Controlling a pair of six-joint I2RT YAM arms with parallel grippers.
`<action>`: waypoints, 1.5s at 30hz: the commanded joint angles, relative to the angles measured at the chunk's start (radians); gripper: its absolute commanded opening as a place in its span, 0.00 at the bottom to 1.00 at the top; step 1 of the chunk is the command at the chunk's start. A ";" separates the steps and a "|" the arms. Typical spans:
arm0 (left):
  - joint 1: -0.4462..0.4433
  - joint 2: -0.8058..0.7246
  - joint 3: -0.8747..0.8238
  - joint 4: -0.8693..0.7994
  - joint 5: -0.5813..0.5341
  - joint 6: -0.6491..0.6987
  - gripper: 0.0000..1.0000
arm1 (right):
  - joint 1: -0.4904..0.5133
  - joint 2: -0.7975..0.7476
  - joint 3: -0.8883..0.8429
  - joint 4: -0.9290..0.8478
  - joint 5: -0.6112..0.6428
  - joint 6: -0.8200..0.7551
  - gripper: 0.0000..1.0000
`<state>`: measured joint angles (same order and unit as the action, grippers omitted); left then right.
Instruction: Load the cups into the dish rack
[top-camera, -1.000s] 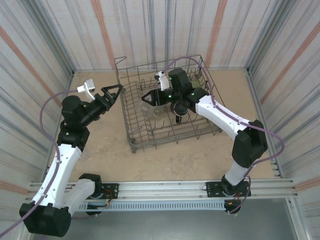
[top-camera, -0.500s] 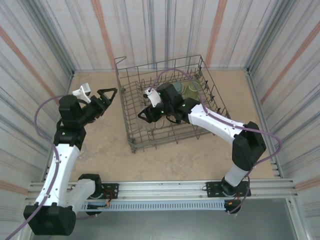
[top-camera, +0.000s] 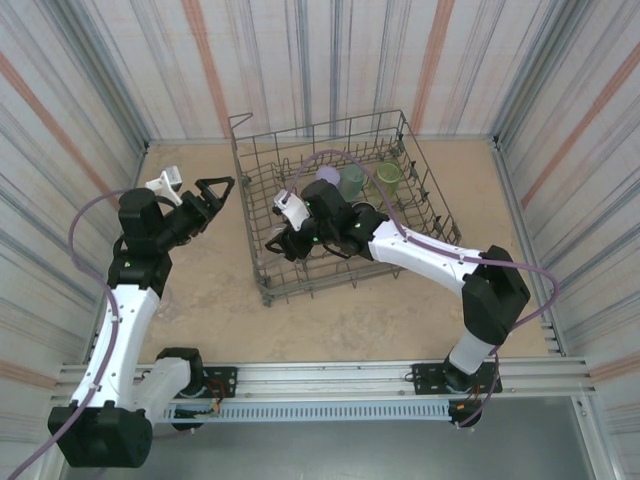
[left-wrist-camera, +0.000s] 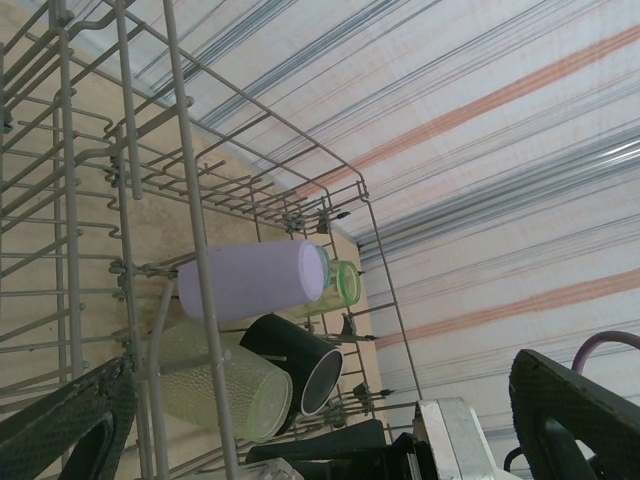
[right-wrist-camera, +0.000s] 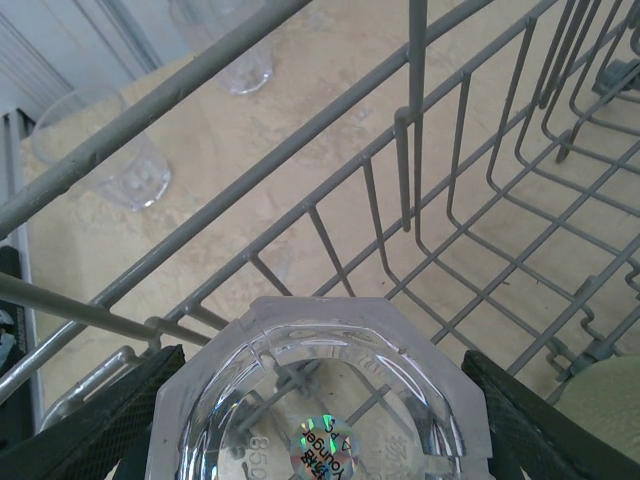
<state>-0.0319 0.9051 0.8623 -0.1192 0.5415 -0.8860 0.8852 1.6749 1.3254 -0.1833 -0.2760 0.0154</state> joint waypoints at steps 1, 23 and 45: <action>0.010 -0.003 0.017 -0.013 0.015 0.024 0.99 | 0.015 0.011 -0.007 0.050 0.003 -0.026 0.35; 0.021 0.001 -0.015 0.015 0.022 0.012 0.99 | 0.060 0.086 -0.086 0.189 -0.072 0.016 0.32; 0.021 0.007 -0.026 0.026 0.021 0.002 0.99 | 0.168 0.238 0.047 -0.046 0.239 -0.171 0.44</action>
<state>-0.0185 0.9203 0.8459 -0.1074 0.5499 -0.8871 1.0351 1.8515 1.3468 -0.1261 -0.1226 -0.1120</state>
